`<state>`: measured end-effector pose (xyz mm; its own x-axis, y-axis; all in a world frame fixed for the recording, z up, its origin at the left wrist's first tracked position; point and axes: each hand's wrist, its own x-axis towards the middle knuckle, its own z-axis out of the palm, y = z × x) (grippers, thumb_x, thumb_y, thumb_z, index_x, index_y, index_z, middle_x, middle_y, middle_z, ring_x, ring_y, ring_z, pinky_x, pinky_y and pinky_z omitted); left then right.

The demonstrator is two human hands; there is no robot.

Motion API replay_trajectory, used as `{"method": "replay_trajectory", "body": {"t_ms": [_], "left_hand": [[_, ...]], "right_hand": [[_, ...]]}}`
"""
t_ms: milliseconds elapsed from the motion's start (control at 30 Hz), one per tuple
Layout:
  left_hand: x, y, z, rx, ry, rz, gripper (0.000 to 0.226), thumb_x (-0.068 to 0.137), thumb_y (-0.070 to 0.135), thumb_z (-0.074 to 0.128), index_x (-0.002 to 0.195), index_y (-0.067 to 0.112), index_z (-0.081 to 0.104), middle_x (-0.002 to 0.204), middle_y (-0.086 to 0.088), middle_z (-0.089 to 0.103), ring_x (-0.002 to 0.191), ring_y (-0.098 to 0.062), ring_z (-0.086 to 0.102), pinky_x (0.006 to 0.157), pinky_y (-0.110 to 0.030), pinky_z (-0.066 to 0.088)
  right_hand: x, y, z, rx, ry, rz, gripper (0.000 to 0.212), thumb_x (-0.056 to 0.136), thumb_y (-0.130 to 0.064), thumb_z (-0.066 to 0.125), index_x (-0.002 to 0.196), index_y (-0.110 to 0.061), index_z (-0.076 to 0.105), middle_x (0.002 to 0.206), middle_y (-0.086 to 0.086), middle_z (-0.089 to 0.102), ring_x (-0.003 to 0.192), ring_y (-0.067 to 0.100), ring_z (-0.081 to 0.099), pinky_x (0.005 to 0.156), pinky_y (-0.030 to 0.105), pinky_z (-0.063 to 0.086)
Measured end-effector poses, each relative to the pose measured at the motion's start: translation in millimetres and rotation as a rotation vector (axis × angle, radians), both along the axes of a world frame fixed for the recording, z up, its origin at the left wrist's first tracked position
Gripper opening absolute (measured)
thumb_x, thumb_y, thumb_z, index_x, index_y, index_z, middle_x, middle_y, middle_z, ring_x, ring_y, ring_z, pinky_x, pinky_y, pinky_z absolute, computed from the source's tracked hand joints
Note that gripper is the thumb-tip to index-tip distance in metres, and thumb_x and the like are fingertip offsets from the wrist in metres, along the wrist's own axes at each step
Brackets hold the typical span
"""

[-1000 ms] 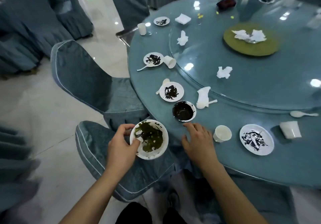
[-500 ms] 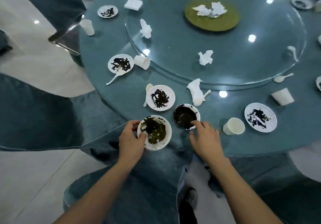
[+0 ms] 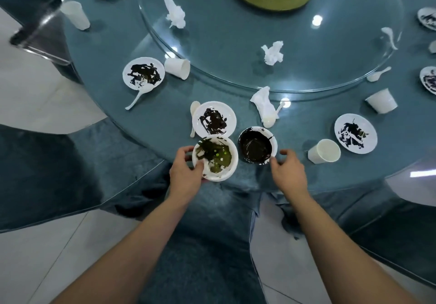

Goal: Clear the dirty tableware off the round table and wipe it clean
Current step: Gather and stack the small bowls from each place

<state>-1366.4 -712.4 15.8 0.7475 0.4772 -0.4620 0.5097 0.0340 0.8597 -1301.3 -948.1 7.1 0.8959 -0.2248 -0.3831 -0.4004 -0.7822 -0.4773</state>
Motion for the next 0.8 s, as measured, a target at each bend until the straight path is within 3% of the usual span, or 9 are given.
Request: {"method": "replay_trajectory", "body": {"t_ms": [133, 233, 300, 367, 467, 567, 700, 800], "left_hand": [[-8, 9, -1, -0.086, -0.012, -0.031, 0.037, 0.094, 0.006, 0.068, 0.122, 0.027, 0.056, 0.119, 0.006, 0.06, 0.104, -0.017, 0.066, 0.064, -0.034, 0.063], [-13, 14, -3, -0.14, -0.017, -0.053, 0.037, 0.096, 0.006, 0.064, 0.125, 0.028, 0.056, 0.124, 0.005, 0.062, 0.107, -0.017, 0.067, 0.07, -0.036, 0.063], [-15, 15, -4, -0.185, -0.009, -0.049, 0.032, 0.101, 0.01, 0.057, 0.127, 0.03, 0.055, 0.125, 0.005, 0.062, 0.109, -0.019, 0.067, 0.073, -0.036, 0.063], [-15, 18, -4, -0.213, 0.002, -0.052, 0.027, 0.107, 0.018, 0.046, 0.129, 0.03, 0.054, 0.125, 0.001, 0.064, 0.109, -0.022, 0.068, 0.078, -0.038, 0.063], [-15, 21, -3, -0.262, 0.008, -0.041, 0.029, 0.11, 0.024, 0.034, 0.132, 0.027, 0.053, 0.123, -0.005, 0.067, 0.104, -0.026, 0.07, 0.082, -0.043, 0.062], [-13, 21, -3, -0.287, 0.017, -0.035, 0.032, 0.111, 0.026, 0.029, 0.132, 0.024, 0.053, 0.121, -0.007, 0.068, 0.097, -0.026, 0.073, 0.079, -0.041, 0.063], [-12, 19, -2, -0.292, -0.004, -0.003, 0.036, 0.111, 0.03, 0.026, 0.134, 0.021, 0.053, 0.126, -0.012, 0.064, 0.097, -0.032, 0.07, 0.085, -0.049, 0.06], [-11, 17, -2, -0.282, -0.011, -0.006, 0.03, 0.109, 0.027, 0.036, 0.135, 0.023, 0.052, 0.127, -0.013, 0.062, 0.097, -0.028, 0.068, 0.084, -0.046, 0.061]], "right_hand": [[3, 11, 1, 0.181, 0.032, -0.191, 0.029, 0.089, -0.028, 0.064, 0.114, -0.014, 0.061, 0.106, 0.012, 0.073, 0.105, 0.032, 0.065, 0.092, 0.039, 0.051], [6, 6, -12, 0.287, 0.041, -0.294, 0.021, 0.075, -0.031, 0.064, 0.095, -0.026, 0.062, 0.09, 0.003, 0.075, 0.089, 0.028, 0.072, 0.089, 0.049, 0.056], [4, 5, -6, 0.314, -0.021, -0.302, 0.009, 0.082, -0.024, 0.066, 0.088, -0.028, 0.06, 0.084, 0.003, 0.074, 0.083, 0.026, 0.072, 0.086, 0.051, 0.057], [-1, 12, 19, 0.353, -0.121, -0.297, 0.013, 0.089, -0.017, 0.065, 0.09, -0.028, 0.06, 0.08, 0.005, 0.073, 0.074, 0.018, 0.071, 0.081, 0.043, 0.059], [-6, 25, 47, 0.517, -0.248, -0.249, 0.012, 0.094, -0.007, 0.062, 0.104, -0.014, 0.062, 0.075, 0.007, 0.068, 0.053, 0.001, 0.061, 0.057, 0.015, 0.051], [-13, 48, 61, 0.581, -0.228, -0.086, 0.013, 0.095, -0.004, 0.062, 0.103, -0.014, 0.065, 0.068, 0.006, 0.066, 0.05, 0.002, 0.057, 0.055, 0.014, 0.048], [-21, 73, 49, 0.41, -0.152, 0.141, 0.016, 0.092, -0.015, 0.065, 0.097, -0.03, 0.066, 0.067, -0.007, 0.066, 0.06, 0.008, 0.06, 0.066, 0.028, 0.05], [-29, 79, 44, 0.173, -0.157, 0.251, 0.014, 0.094, -0.029, 0.061, 0.108, -0.029, 0.063, 0.078, -0.01, 0.067, 0.073, 0.012, 0.063, 0.073, 0.035, 0.052]]}}
